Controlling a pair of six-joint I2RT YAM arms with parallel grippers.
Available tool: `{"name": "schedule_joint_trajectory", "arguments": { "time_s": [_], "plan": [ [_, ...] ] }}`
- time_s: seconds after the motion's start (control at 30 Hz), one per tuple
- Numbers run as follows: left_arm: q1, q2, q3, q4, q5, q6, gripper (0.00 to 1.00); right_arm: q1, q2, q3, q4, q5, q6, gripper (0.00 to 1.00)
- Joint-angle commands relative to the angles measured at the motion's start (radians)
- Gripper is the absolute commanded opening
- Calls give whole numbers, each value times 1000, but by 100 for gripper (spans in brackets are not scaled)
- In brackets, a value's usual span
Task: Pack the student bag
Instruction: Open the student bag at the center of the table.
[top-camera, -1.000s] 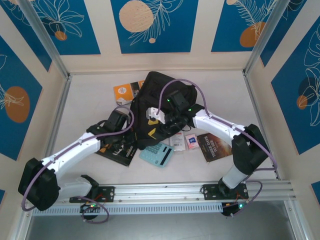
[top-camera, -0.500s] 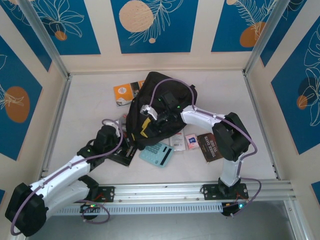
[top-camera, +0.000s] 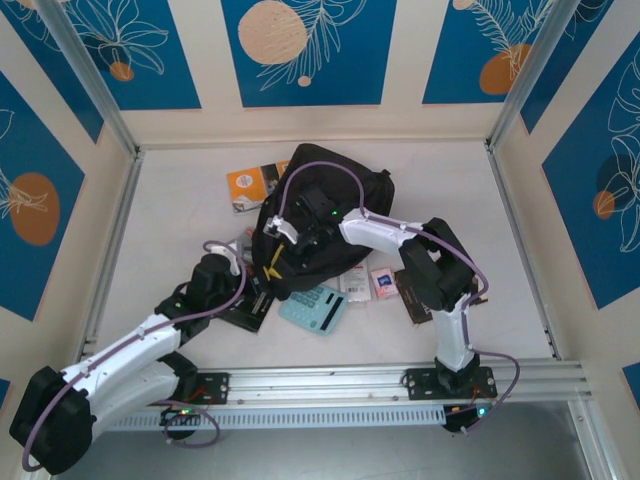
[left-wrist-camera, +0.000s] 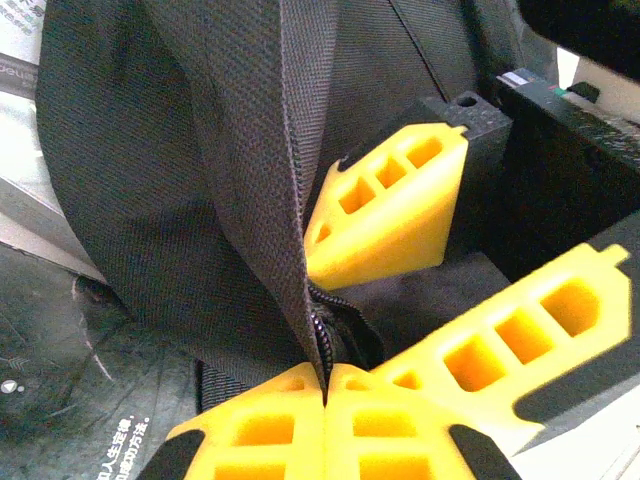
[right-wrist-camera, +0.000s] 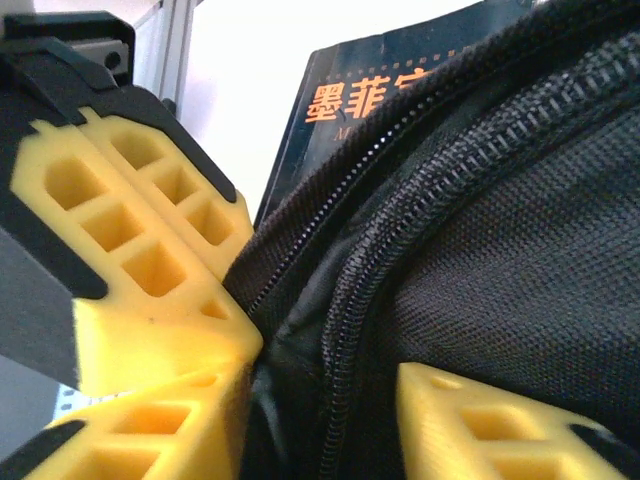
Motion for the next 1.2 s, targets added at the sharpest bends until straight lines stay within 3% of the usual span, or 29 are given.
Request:
{"name": "schedule_joint_trajectory", "arguments": {
  "time_s": [0.0, 0.17, 0.2, 0.5, 0.67, 0.93, 1.13, 1.17],
  "plan": [
    [5, -18, -12, 26, -28, -9, 0, 5, 23, 18, -50, -5, -9, 33],
    [5, -20, -11, 11, -31, -8, 0, -18, 8, 12, -38, -29, 8, 2],
    [6, -22, -9, 5, -35, -8, 0, -27, -2, 9, -33, -30, 13, 0],
    [6, -31, 132, -211, -77, 76, 0, -136, -273, -99, 152, -4, 180, 0],
    [6, 0, 259, -315, -88, 137, 0, -195, -398, -96, 135, 77, 266, 0],
    [6, 151, 519, -518, -125, 274, 0, -250, -556, -130, 156, 241, 348, 0],
    [29, 337, 805, -692, -219, 412, 0, -257, -639, -137, 183, 253, 410, 0],
    [36, 363, 846, -714, -219, 416, 4, -256, -635, -123, 169, 250, 436, 0]
  ]
}}
